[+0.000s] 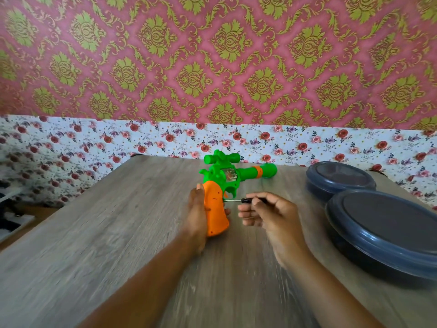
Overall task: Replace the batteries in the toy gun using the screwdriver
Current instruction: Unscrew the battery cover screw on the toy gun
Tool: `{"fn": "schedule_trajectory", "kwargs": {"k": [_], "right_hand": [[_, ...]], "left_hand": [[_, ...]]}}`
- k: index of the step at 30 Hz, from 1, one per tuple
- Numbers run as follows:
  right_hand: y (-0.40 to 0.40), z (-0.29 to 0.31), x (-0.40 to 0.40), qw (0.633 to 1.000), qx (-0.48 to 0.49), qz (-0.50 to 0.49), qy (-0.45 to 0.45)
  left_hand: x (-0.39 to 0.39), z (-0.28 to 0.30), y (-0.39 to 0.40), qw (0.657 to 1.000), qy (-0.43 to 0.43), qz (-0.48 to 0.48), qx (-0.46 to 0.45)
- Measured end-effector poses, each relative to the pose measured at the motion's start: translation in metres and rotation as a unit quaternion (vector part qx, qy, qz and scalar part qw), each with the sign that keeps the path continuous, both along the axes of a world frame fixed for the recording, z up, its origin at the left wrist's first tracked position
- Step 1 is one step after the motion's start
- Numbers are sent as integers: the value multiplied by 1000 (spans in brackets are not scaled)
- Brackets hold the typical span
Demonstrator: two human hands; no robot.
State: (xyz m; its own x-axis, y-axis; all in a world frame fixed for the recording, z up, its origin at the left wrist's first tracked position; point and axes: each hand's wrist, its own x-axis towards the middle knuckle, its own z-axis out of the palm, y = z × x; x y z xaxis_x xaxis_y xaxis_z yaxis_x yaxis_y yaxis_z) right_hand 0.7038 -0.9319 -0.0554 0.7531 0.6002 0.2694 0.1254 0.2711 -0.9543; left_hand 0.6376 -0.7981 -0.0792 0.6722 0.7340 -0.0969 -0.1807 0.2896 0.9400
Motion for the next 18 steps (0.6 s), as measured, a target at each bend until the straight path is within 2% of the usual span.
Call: {"fn": "schedule_trajectory", "kwargs": {"k": [4,10,15,18], "right_hand": [[5,-5,-14,994,-21,17,-110],[7,-9,-17,971,-80,-16,-227],[7,-15,-16,899,-149,-80,-404],[10,-19,-17,859,-189,-116,-461]], "left_hand": [[-1,0,-4,999,-14,-30,34],[-3,1,-6,998,-31,-37,46],[0,1,-7,997,-28,-34,57],[2,0,-7,997,-15,-1,72]]}}
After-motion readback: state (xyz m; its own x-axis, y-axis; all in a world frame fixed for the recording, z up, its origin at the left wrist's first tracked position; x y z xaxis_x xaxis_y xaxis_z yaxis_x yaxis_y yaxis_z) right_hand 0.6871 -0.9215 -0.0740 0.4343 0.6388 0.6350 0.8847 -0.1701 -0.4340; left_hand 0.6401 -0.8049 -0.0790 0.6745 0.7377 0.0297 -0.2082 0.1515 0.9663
